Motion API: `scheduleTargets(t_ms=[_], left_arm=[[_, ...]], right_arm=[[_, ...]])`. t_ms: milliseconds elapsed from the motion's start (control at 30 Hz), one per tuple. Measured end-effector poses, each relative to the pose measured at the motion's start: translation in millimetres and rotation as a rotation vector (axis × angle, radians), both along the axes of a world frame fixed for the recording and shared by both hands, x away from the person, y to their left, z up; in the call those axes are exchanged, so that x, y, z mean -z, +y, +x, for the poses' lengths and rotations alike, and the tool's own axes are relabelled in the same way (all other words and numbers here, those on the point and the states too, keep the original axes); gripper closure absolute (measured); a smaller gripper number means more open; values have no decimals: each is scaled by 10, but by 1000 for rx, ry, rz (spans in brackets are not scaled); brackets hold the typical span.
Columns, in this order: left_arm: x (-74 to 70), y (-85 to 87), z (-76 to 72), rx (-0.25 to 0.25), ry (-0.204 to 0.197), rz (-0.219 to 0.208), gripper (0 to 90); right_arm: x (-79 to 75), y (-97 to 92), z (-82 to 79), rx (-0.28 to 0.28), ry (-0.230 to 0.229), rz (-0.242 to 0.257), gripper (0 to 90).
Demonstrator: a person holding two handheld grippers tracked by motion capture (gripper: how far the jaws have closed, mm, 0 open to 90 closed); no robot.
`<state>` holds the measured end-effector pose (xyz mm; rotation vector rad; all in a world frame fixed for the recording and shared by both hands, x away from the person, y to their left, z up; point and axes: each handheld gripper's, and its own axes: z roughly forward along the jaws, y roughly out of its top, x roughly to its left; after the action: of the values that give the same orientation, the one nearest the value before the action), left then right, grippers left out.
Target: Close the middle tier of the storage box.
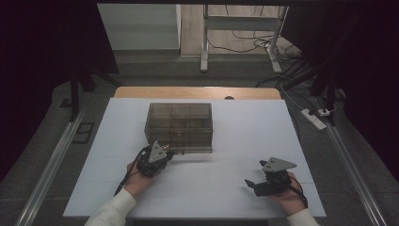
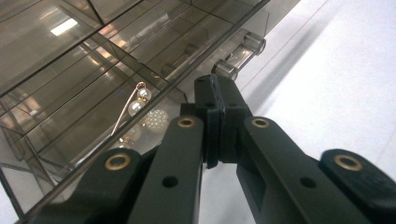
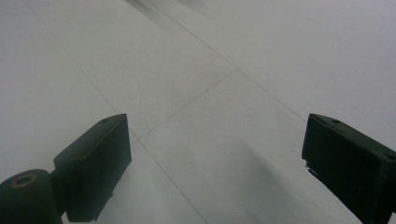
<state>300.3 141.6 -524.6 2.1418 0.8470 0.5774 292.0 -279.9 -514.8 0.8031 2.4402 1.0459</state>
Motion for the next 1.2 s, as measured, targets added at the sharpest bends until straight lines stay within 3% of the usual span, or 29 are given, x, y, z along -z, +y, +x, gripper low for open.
scheduleTargets(t_ms=[1200], left_arm=[[-24, 9, 227, -43, -24, -14, 887]], right_arm=[[20, 15, 8, -4, 3, -9, 79]])
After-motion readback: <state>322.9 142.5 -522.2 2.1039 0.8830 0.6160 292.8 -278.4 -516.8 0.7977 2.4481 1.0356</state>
